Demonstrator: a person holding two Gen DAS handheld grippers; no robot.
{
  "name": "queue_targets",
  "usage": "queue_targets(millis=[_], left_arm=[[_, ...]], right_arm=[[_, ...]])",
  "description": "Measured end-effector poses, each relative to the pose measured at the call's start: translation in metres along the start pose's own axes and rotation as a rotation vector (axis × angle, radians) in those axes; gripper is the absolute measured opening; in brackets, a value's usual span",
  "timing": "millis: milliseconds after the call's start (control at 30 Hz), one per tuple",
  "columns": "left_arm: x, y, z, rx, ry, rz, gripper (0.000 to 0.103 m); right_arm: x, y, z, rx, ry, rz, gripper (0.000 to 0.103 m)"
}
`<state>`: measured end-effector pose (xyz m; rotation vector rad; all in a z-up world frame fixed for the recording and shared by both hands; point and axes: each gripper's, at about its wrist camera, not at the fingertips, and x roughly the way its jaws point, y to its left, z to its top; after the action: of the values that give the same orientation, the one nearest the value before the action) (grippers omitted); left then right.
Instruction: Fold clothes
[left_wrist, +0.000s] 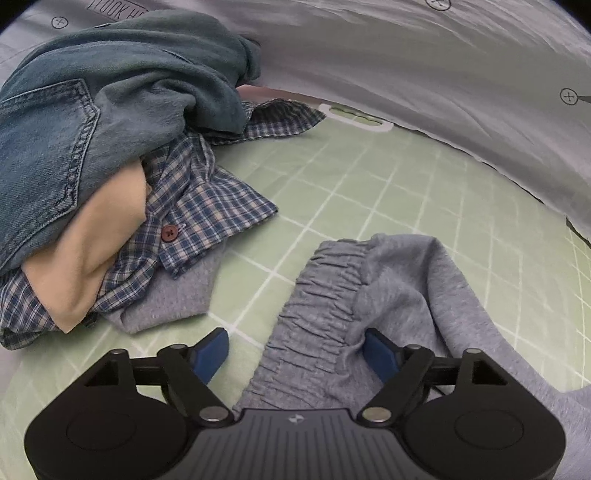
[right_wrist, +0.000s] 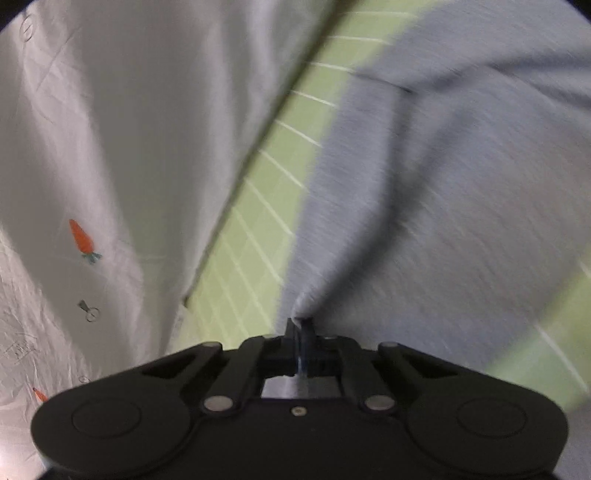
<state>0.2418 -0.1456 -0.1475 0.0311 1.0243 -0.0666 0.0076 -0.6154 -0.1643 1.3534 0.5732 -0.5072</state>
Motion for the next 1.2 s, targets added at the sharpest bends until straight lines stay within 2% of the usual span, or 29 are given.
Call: queue_targets(millis=[33, 100, 133, 167, 200, 333, 433, 500, 533, 567, 600, 767, 833, 900, 1033, 1167, 1200], left_arm=[[0.001, 0.0, 0.0, -0.001, 0.001, 0.003, 0.084], [0.002, 0.002, 0.0, -0.005, 0.002, 0.008, 0.087], [0.003, 0.003, 0.0, -0.007, 0.005, 0.009, 0.087], [0.003, 0.003, 0.001, -0.009, 0.009, 0.009, 0.087], [0.003, 0.003, 0.002, -0.01, 0.013, 0.009, 0.087], [0.004, 0.003, 0.007, -0.008, 0.007, -0.003, 0.083], [0.005, 0.0, 0.01, 0.007, -0.014, -0.022, 0.074], [0.005, -0.001, 0.014, 0.009, -0.029, -0.018, 0.049], [0.005, -0.002, 0.015, 0.006, -0.035, -0.012, 0.042], [0.005, -0.002, 0.016, 0.004, -0.041, -0.007, 0.028], [0.005, -0.002, 0.018, 0.002, -0.047, -0.001, 0.024], [0.007, 0.001, 0.025, -0.033, -0.06, 0.006, 0.024], [0.008, 0.001, 0.026, -0.034, -0.057, 0.007, 0.024], [0.007, 0.0, 0.025, -0.028, -0.057, 0.012, 0.024], [0.007, -0.003, 0.025, -0.015, -0.057, 0.023, 0.025], [0.009, -0.001, 0.025, -0.021, -0.053, 0.023, 0.027], [0.009, -0.001, 0.025, -0.022, -0.053, 0.022, 0.027]], right_arm=[[0.005, 0.01, 0.009, 0.0, -0.019, 0.023, 0.002], [0.017, 0.025, 0.029, 0.073, -0.07, 0.127, 0.002], [0.025, 0.03, 0.036, 0.114, -0.081, 0.178, 0.012], [0.034, 0.035, 0.042, 0.117, -0.076, 0.183, 0.019], [0.042, 0.04, 0.046, 0.111, -0.072, 0.175, 0.036], [0.038, 0.065, 0.032, -0.188, -0.105, -0.062, 0.043], [0.02, 0.057, 0.01, -0.322, -0.103, -0.146, 0.045], [0.004, 0.044, 0.001, -0.366, -0.1, -0.192, 0.045], [-0.004, 0.036, -0.002, -0.379, -0.099, -0.213, 0.045], [-0.016, 0.026, -0.006, -0.388, -0.104, -0.236, 0.045], [-0.028, 0.016, -0.011, -0.396, -0.11, -0.259, 0.045], [-0.078, -0.014, -0.032, -0.539, -0.196, -0.472, 0.046], [-0.079, -0.02, -0.042, -0.663, -0.184, -0.572, 0.054], [-0.08, -0.026, -0.051, -0.782, -0.171, -0.665, 0.054], [-0.077, -0.033, -0.058, -0.876, -0.148, -0.689, 0.056], [-0.08, -0.035, -0.052, -0.883, -0.184, -0.683, 0.056], [-0.08, -0.035, -0.049, -0.877, -0.19, -0.678, 0.053]])
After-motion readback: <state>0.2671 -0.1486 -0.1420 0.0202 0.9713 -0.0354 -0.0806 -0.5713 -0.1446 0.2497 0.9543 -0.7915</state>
